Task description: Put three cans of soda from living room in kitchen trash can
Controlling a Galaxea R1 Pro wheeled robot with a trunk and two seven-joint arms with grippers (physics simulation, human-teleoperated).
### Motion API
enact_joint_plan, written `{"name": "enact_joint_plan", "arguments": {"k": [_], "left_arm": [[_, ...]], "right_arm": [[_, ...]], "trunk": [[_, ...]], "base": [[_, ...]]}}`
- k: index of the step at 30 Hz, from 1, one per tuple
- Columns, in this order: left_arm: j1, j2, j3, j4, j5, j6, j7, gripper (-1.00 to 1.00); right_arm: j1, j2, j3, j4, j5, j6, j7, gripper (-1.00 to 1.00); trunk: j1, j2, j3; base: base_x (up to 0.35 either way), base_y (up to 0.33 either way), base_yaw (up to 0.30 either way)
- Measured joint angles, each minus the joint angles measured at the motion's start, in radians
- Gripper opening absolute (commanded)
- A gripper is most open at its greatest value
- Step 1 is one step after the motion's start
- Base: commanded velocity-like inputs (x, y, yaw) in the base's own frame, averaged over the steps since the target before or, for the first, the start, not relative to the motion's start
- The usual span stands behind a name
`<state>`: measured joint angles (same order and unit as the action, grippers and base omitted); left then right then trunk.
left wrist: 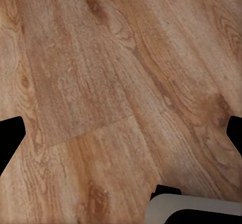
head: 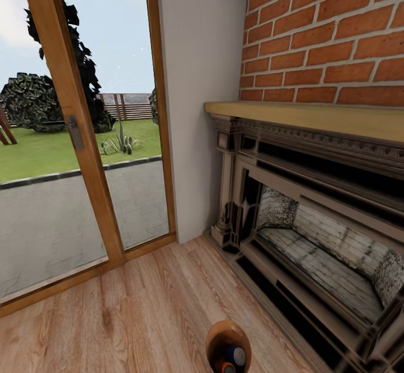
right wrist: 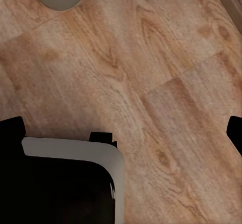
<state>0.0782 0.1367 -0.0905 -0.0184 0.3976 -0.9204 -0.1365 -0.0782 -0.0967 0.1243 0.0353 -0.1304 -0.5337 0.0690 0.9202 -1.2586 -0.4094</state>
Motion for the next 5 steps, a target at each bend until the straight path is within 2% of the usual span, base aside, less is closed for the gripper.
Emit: {"name": "enact_joint_plan", "arguments": {"k": [5], "left_arm": [[0.0,0.0,0.0,0.0,0.0,0.0,0.0,1.0]], "right_arm": [[0.0,0.0,0.0,0.0,0.0,0.0,0.0,1.0]], "trunk": [[0.0,0.0,0.0]], "base": [[0.0,0.0,0.0]]}}
